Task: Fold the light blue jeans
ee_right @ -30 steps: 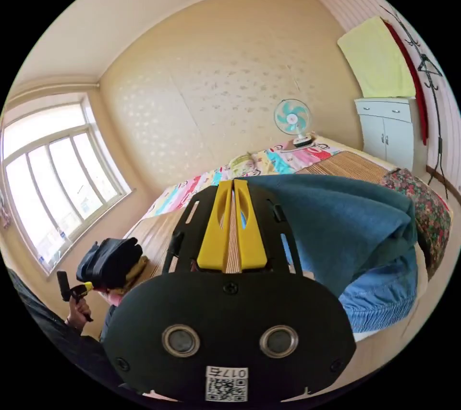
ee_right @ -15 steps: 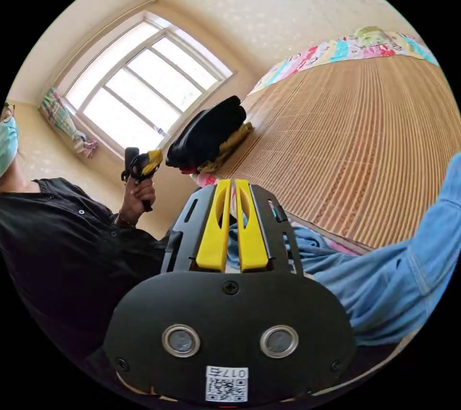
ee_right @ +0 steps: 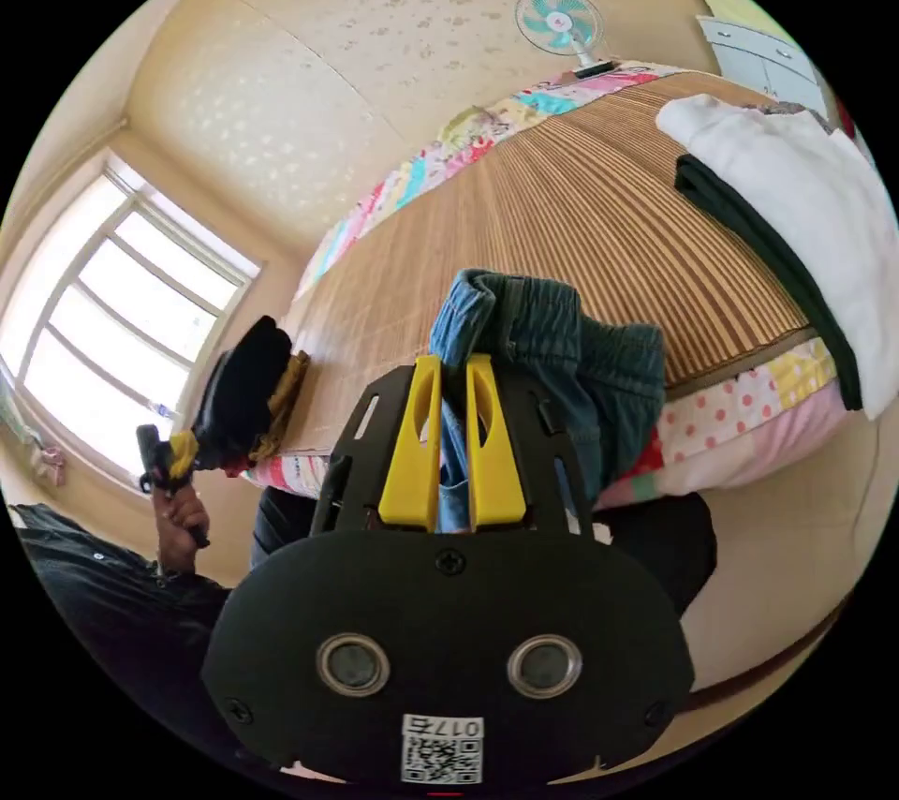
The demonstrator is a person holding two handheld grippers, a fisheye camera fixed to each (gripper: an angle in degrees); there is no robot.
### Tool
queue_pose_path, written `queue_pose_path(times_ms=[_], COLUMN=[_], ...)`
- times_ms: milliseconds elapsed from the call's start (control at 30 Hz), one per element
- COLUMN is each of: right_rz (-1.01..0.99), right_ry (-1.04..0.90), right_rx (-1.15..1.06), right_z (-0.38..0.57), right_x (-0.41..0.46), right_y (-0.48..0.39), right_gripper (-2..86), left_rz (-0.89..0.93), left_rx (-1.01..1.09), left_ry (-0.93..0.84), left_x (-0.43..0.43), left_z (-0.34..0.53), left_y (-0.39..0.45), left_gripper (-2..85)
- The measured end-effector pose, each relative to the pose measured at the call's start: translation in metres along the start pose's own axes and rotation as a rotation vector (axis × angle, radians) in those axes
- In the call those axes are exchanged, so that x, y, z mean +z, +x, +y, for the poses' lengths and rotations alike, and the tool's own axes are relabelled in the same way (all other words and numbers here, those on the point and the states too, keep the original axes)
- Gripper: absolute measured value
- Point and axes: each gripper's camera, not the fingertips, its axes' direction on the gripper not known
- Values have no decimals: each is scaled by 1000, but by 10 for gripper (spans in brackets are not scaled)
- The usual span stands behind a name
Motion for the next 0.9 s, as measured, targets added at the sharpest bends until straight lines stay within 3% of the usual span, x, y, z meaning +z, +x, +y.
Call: queue_pose_path(times_ms=[133, 267, 333, 433, 500, 567, 767, 900], right_rz=[-501, -1154, -1253, -1190, -1298, -1528, -2030, -2146], right_ry=[49, 179, 234, 223, 240, 296, 336, 314], right_rx=[-305, -707, -787, -800, -744, -626, -577, -657], right_z=[-11, -26, -38, -57, -61, -62, -64, -67], right_x=[-46, -120, -147, -165, -162, -149, -135, -150], right_y=[-56, -113, -119, -118, -108, -87, -67, -83], right_gripper=[30, 23, 23, 20, 18, 16, 14, 15], left_rz=[27, 86, 156, 242, 249, 296, 241, 209], left_rx=[29, 85, 143, 239, 281, 347, 386, 361], left_ry=[-27, 76, 123, 160, 135, 89, 144, 161], left_x=[-5, -63, -91, -118, -116, -106, -135, -155], left_z=[7, 5, 2, -1, 0, 7, 13, -2], left_y=[6, 15, 28, 59, 83, 109, 123, 112], left_gripper=[25, 61, 78, 89, 152, 212, 192, 196])
